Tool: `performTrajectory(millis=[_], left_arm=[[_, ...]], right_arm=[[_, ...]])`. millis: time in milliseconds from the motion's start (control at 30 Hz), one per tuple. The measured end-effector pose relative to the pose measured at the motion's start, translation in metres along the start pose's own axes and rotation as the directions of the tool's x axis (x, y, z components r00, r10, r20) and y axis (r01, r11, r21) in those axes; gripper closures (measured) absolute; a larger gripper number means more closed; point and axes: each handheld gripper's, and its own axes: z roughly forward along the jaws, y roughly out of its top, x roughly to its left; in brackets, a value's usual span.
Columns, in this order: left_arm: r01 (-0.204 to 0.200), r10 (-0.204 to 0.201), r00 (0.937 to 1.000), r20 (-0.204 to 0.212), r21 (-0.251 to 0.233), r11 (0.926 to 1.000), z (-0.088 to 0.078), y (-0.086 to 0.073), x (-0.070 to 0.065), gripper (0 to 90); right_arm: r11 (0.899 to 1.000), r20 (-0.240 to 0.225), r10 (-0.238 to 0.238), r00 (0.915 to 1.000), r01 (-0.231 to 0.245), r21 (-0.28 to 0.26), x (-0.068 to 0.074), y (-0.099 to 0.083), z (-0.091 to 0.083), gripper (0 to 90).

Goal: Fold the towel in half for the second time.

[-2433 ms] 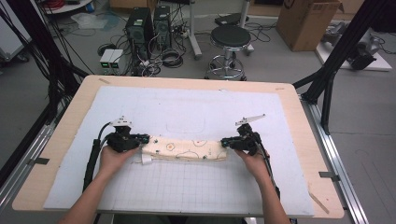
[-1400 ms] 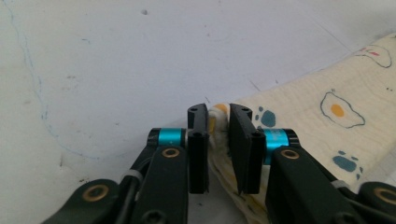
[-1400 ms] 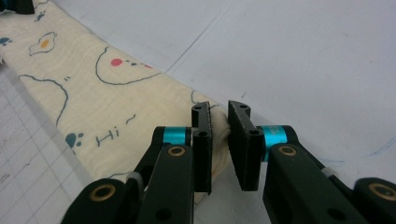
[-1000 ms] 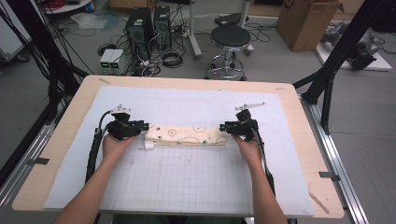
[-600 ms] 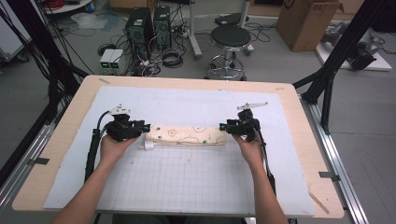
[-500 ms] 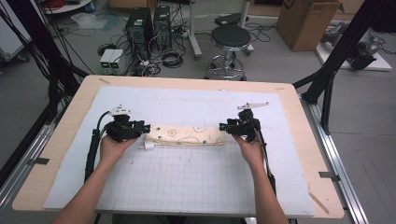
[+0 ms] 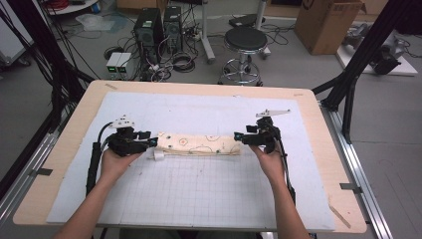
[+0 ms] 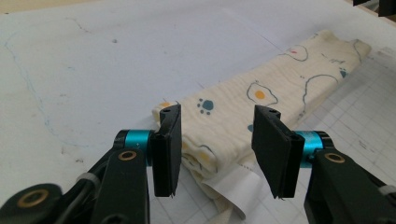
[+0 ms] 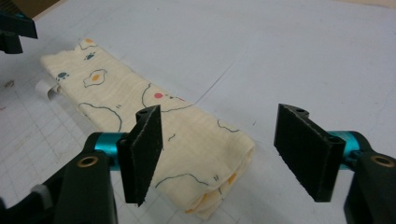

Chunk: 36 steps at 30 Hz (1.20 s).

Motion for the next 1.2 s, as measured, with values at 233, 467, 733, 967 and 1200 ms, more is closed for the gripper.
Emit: performTrajectory(millis=[233, 467, 733, 967, 1200], left_arm=[[-0.039, 0.039, 0.9992, 0.012, 0.001, 0.9992, -0.007, -0.003, -0.007, 49.2], [-0.076, 0.077, 0.9971, -0.003, 0.026, 0.9967, -0.018, -0.016, -0.014, 43.3], [-0.068, 0.068, 0.9975, -0.019, 0.0, 0.9977, -0.026, -0.029, -0.014, 40.6], [-0.066, 0.066, 0.9975, -0.027, -0.018, 0.9977, -0.031, -0.032, -0.014, 39.5], [-0.07, 0.069, 0.9974, -0.021, -0.015, 0.9975, -0.036, -0.038, -0.017, 36.8]], right_arm=[[0.999, -0.002, -0.024, 0.9997, 0.024, -0.022, 0.006, -0.004, -0.007, 26.1], [0.999, -0.021, -0.039, 0.999, 0.038, -0.012, 0.013, -0.012, -0.011, 18.5], [0.999, -0.016, -0.037, 0.9992, 0.037, -0.002, 0.017, -0.027, -0.01, 16.4], [0.999, -0.016, -0.034, 0.9993, 0.034, -0.007, 0.018, -0.034, -0.013, 16.2], [0.999, -0.007, -0.042, 0.9991, 0.041, -0.015, 0.021, -0.04, -0.017, 15.4]])
